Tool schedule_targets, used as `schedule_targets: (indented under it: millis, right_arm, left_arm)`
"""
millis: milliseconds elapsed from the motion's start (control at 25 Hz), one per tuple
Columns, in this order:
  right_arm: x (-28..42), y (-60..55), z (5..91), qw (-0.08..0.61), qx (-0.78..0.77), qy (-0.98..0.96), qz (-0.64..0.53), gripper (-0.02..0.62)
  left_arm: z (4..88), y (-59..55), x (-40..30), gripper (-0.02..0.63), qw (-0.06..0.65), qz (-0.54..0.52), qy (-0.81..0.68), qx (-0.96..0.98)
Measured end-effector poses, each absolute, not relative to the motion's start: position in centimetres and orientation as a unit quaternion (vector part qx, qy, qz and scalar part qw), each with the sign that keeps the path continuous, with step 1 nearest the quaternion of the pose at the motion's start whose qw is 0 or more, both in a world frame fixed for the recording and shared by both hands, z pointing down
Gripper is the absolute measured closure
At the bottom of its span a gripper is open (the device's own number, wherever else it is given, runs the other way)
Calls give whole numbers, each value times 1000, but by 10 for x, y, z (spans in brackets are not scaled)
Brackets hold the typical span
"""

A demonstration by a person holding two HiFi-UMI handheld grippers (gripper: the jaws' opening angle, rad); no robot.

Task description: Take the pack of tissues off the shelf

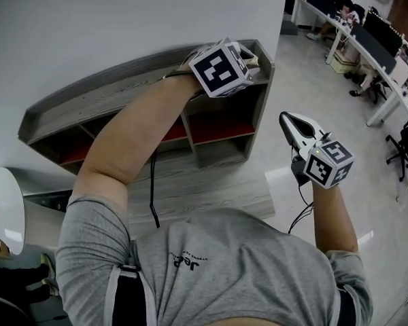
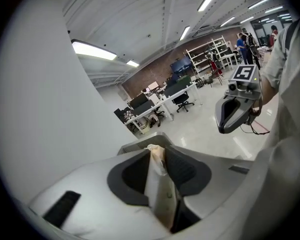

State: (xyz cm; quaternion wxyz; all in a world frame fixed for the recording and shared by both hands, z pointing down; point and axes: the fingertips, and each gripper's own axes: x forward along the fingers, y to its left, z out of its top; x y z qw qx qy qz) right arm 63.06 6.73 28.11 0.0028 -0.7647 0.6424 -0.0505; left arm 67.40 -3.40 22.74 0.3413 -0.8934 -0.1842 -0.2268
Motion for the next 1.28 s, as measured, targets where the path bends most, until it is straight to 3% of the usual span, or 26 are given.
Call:
schedule_targets:
  millis: [680, 1280]
  right_arm:
    - [568, -22, 289, -2, -662, 747, -60, 581]
    - [398, -149, 338, -53, -525, 846, -79, 581]
  left_arm:
    - [265, -46, 529, 480, 328, -242, -124, -905]
    - [372, -137, 321, 480, 229, -292, 32, -928]
